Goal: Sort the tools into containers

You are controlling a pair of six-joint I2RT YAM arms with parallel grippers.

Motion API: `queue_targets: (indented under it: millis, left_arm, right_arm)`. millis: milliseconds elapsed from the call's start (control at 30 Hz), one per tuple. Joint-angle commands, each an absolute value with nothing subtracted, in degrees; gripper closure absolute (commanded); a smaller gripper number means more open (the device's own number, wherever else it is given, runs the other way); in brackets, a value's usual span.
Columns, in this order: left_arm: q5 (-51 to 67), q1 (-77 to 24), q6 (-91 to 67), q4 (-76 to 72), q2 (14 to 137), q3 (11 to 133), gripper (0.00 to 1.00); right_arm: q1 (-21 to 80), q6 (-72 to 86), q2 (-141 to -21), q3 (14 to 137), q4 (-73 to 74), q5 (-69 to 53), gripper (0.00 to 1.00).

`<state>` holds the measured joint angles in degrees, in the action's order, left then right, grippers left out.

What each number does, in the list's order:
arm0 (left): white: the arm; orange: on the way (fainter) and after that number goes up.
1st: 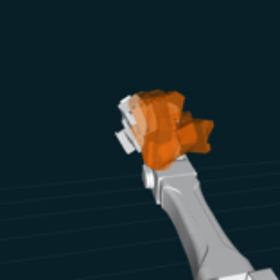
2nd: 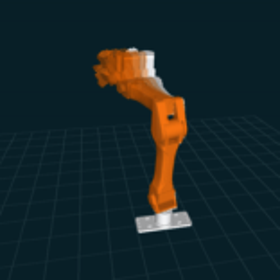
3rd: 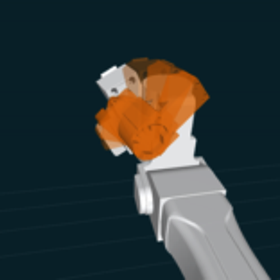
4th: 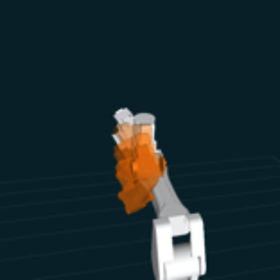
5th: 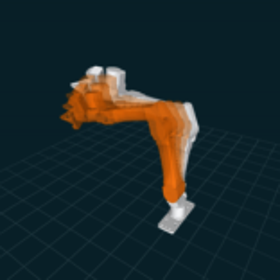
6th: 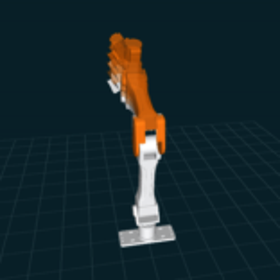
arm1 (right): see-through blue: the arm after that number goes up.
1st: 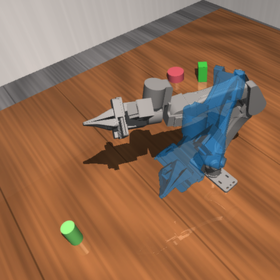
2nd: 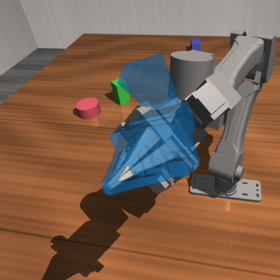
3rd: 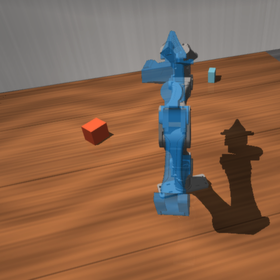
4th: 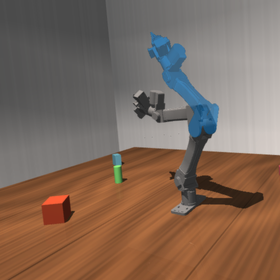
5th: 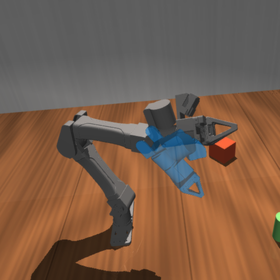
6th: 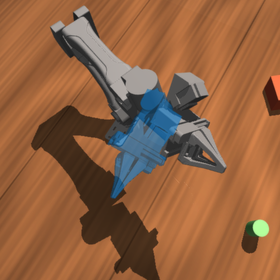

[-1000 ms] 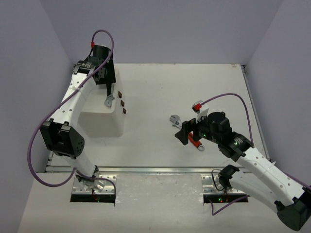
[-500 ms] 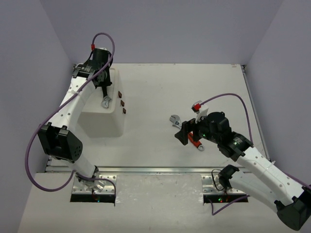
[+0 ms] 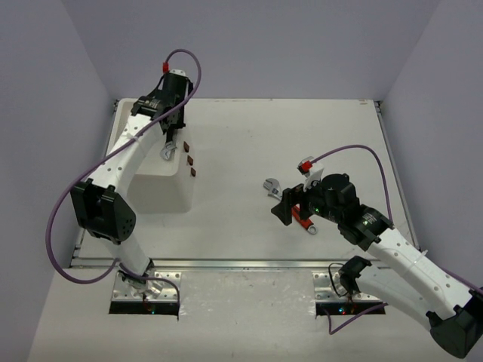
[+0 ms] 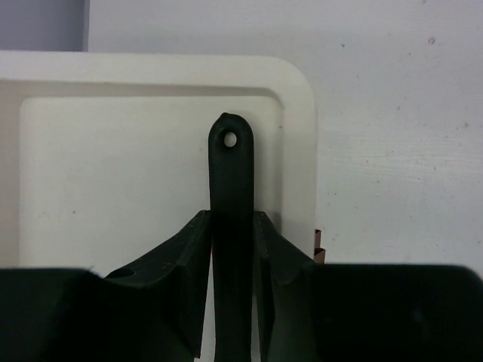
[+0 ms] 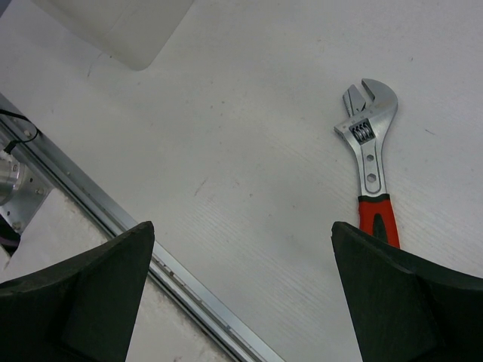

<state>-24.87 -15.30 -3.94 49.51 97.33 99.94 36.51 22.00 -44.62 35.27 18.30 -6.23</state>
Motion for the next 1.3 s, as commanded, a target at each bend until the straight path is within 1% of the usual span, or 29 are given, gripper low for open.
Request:
queue_targets:
  millis: [0, 33, 133, 167, 267, 367, 533, 567, 600, 667, 800, 867, 967, 1033, 1067, 1167, 1233, 1267]
  left_arm:
    - [-24.66, -19.5, -3.69, 55.87, 101.38, 98.77, 0.99]
    - [-25.26, -19.51, -4.11, 56.26, 101.03, 98.68, 0.95]
    - [-27.58, -19.51, -4.99, 56.65, 99.71, 97.67, 0.77]
    - [-28.63, -19.51, -5.45, 56.77, 98.69, 97.47, 0.7]
    - [-30.3, -19.48, -5.62, 56.69, 96.69, 97.38, 0.66]
    - [-32.34, -19.42, -6.04, 56.65, 95.41, 97.7, 0.54]
    - [-31.46, -19.51, -6.71, 56.64, 92.86, 98.51, 0.43]
    - [-30.81, -19.51, -6.93, 56.5, 91.69, 98.73, 0.24]
    - [-30.01, -19.51, -7.06, 56.05, 90.28, 98.94, 0.0]
    - [-28.98, -19.51, -7.38, 55.48, 88.16, 99.21, 0.0]
    - [-25.01, -19.51, -8.28, 52.05, 82.0, 97.58, 0.0]
    - [-24.52, -19.6, -9.23, 50.02, 79.02, 95.46, 0.0]
    - [-25.74, -19.59, -12.3, 45.32, 72.6, 89.6, 0.0]
    - [-25.7, -19.43, -14.74, 42.09, 67.55, 85.03, 0.0]
    - [-25.08, -19.42, -14.95, 40.82, 67.05, 84.61, 0.0]
    - [-21.64, -19.42, -18.39, 36.93, 57.55, 76.48, 0.0]
    - [-19.07, -19.42, -19.51, 33.79, 50.9, 72.51, 0.0]
    - [-16.13, -19.42, -19.32, 32.02, 47.68, 68.39, 0.0]
  right_arm:
    - [36.55, 21.09, -43.86, 35.33, 15.64, -6.41, 0.01]
    - [36.51, 21.15, -43.86, 35.28, 15.64, -6.42, 0.01]
    - [36.56, 21.09, -44.05, 35.33, 15.62, -6.5, 0.01]
    - [36.56, 21.1, -44.14, 35.34, 15.55, -6.52, 0.01]
    - [36.56, 21.27, -44.51, 35.51, 15.47, -6.8, 0.01]
    - [36.55, 21.43, -44.81, 35.6, 15.39, -7.19, 0.01]
    - [36.56, 21.41, -45.19, 35.76, 15.29, -6.78, 0.01]
    - [36.56, 21.36, -45.59, 35.9, 15.33, -6.26, 0.01]
    - [36.53, 21.32, -46.22, 36.15, 15.65, -5.45, 0.01]
    - [36.5, 21.23, -47.35, 36.67, 16.3, -3.92, 0.01]
    - [36.56, 19.42, -53.44, 38.99, 19.88, 1.22, 0.01]
    - [36.56, 18.11, -56.76, 39.81, 21.7, 6.64, 0.01]
    - [36.23, 15.22, -63.23, 40.44, 22.72, 9.54, 0.01]
    - [35.31, 13.83, -66.88, 41.88, 24.58, 9.14, 0.01]
    - [34.92, 13.02, -69.09, 42.54, 25.4, 9.04, 0.01]
    - [32.92, 9.51, -76.74, 45.12, 26.75, 6.63, 0.01]
    - [31.42, 8.1, -79.55, 46.76, 26.72, 4.49, 0.04]
    - [30.68, 6.88, -81.4, 47.78, 26.58, 3.0, 0.07]
